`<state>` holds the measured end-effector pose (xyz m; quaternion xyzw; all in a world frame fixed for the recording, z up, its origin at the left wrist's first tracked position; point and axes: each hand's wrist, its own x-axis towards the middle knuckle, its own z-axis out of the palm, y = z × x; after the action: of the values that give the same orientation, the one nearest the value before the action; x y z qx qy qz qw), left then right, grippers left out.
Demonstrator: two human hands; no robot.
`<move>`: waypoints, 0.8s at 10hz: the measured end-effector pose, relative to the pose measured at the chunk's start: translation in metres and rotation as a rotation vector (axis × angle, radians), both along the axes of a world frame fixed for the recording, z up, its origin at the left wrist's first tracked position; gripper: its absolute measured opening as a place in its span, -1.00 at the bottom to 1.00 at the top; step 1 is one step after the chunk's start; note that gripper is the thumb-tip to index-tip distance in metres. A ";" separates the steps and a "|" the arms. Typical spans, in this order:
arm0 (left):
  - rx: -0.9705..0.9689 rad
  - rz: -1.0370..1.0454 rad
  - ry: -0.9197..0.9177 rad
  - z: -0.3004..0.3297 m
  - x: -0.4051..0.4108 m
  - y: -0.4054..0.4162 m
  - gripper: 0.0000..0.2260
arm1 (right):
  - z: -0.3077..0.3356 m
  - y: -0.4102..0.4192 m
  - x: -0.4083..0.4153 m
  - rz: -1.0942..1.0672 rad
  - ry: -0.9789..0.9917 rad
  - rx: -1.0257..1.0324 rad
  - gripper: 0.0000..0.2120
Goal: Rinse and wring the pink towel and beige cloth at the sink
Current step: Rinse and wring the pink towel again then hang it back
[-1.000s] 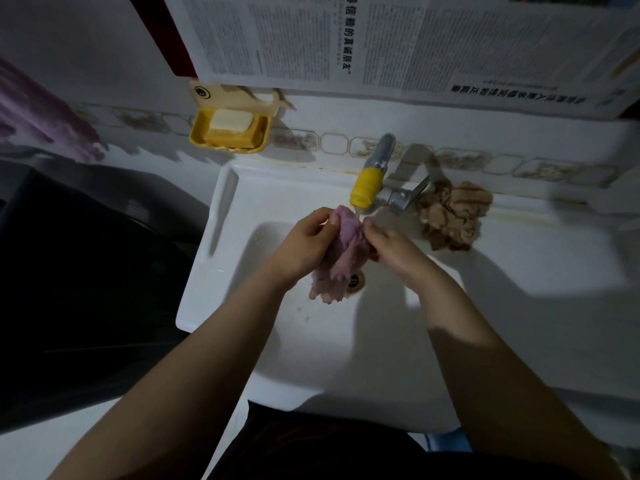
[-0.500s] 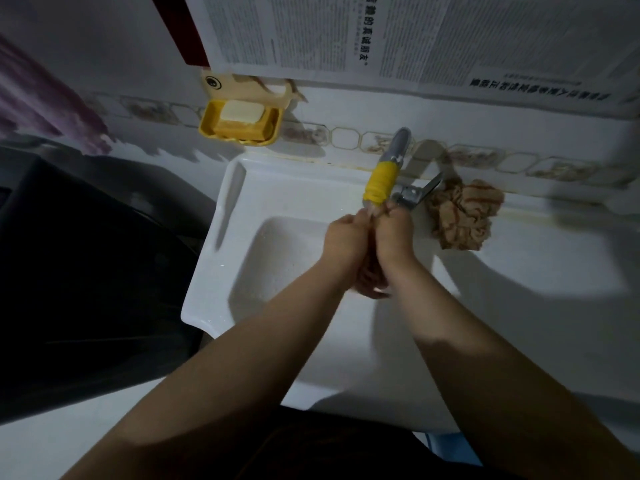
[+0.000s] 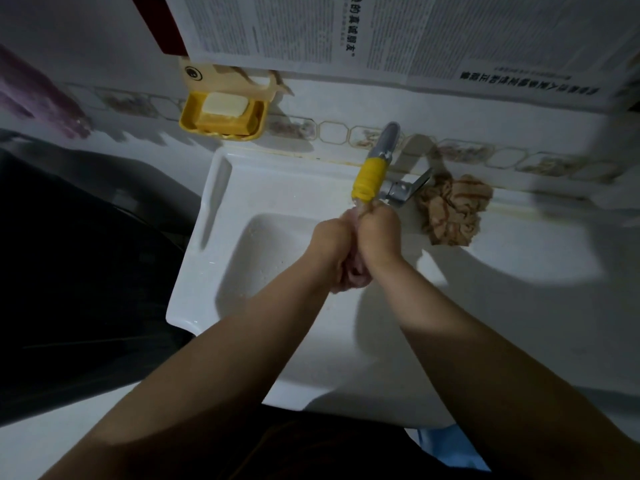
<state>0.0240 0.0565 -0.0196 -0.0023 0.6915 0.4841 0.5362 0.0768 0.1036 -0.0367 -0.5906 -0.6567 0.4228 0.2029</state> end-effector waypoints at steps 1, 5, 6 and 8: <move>0.022 0.021 0.061 0.000 -0.001 0.001 -0.65 | 0.001 -0.003 0.001 -0.023 0.008 0.023 -0.64; 0.006 -0.114 0.042 -0.005 -0.004 -0.004 -0.51 | -0.007 -0.018 -0.001 0.055 -0.081 0.062 -0.61; 0.030 -0.332 -0.120 -0.001 -0.009 -0.018 -0.37 | -0.007 0.010 0.013 0.098 -0.091 -0.026 -0.64; 0.090 -0.777 -0.027 0.011 -0.052 -0.048 -0.65 | -0.003 0.008 0.024 0.383 -0.083 -0.227 -0.40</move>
<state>-0.0284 0.0089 -0.0087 0.2767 0.6118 0.2746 0.6882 0.1011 0.1116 -0.0398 -0.4910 -0.7129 0.5001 0.0239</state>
